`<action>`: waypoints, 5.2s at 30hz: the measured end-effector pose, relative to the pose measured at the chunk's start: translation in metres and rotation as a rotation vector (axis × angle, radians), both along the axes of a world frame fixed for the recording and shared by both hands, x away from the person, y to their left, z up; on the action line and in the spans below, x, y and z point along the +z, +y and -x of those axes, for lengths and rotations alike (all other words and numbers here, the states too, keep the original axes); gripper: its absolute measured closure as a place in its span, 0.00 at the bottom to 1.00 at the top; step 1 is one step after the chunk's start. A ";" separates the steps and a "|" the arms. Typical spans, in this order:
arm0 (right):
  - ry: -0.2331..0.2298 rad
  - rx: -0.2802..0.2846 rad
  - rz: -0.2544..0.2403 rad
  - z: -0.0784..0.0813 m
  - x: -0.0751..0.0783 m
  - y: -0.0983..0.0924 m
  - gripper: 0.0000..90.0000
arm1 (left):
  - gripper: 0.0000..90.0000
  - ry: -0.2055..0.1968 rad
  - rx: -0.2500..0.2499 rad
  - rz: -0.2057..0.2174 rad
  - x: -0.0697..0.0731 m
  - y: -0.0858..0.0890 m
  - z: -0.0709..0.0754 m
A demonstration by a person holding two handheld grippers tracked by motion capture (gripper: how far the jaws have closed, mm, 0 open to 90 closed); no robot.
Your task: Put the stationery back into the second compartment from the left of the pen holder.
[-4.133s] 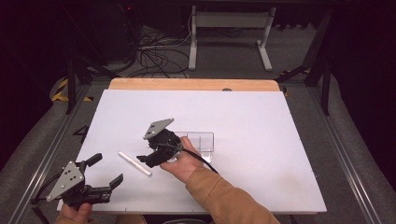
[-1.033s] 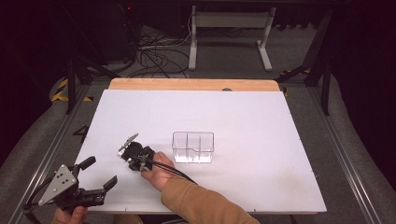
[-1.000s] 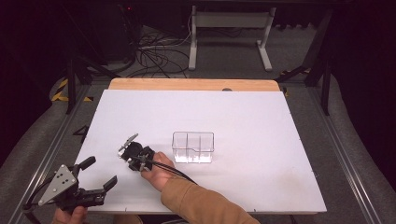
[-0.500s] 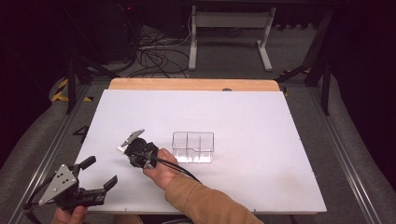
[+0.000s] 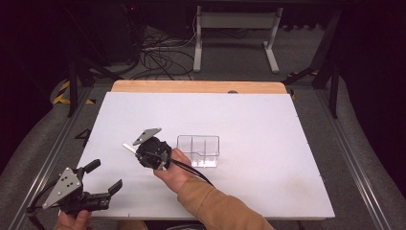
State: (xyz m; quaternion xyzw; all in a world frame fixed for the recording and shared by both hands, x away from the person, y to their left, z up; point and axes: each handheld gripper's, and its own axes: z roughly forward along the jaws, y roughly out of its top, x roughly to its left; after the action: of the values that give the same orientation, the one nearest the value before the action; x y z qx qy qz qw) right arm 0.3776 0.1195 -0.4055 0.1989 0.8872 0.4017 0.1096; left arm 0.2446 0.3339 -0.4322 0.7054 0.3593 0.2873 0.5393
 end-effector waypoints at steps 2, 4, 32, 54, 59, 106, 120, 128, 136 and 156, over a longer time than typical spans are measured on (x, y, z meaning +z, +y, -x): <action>-0.006 0.001 -0.023 0.000 0.005 -0.005 0.87 | 0.04 0.000 -0.001 0.002 0.000 0.000 -0.001; -0.018 0.005 -0.039 0.001 0.010 -0.011 0.87 | 0.04 0.001 -0.003 0.002 0.000 0.000 -0.001; -0.163 0.031 -0.309 0.004 0.053 -0.090 0.87 | 0.04 0.004 -0.024 -0.008 0.001 -0.007 -0.009; -0.217 0.000 -0.421 -0.012 0.051 -0.141 0.87 | 0.04 0.005 -0.021 -0.010 0.000 -0.008 -0.010; -0.213 -0.014 -0.428 -0.017 0.048 -0.149 0.87 | 0.04 0.005 -0.023 -0.012 0.000 -0.008 -0.010; -0.149 -0.069 -0.388 -0.028 -0.002 -0.157 0.87 | 0.04 0.007 -0.022 -0.014 0.000 -0.008 -0.011; -0.167 -0.070 -0.397 -0.020 0.000 -0.168 0.86 | 0.04 0.007 -0.022 -0.014 0.000 -0.008 -0.011; -0.166 -0.084 -0.370 -0.016 -0.006 -0.176 0.86 | 0.04 0.009 -0.023 -0.014 0.000 -0.010 -0.011; -0.157 -0.108 -0.344 -0.014 -0.010 -0.181 0.69 | 0.04 0.013 -0.026 -0.015 0.000 -0.010 -0.012; -0.234 -0.120 -0.338 0.003 0.041 -0.214 0.21 | 0.04 0.010 -0.036 -0.011 0.000 -0.014 -0.017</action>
State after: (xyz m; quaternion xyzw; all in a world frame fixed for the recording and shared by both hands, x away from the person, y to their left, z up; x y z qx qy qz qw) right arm 0.3745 -0.0941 -0.3646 0.2191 0.7751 0.5577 0.2007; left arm 0.2615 0.3195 -0.4318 0.7161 0.3475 0.2761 0.5387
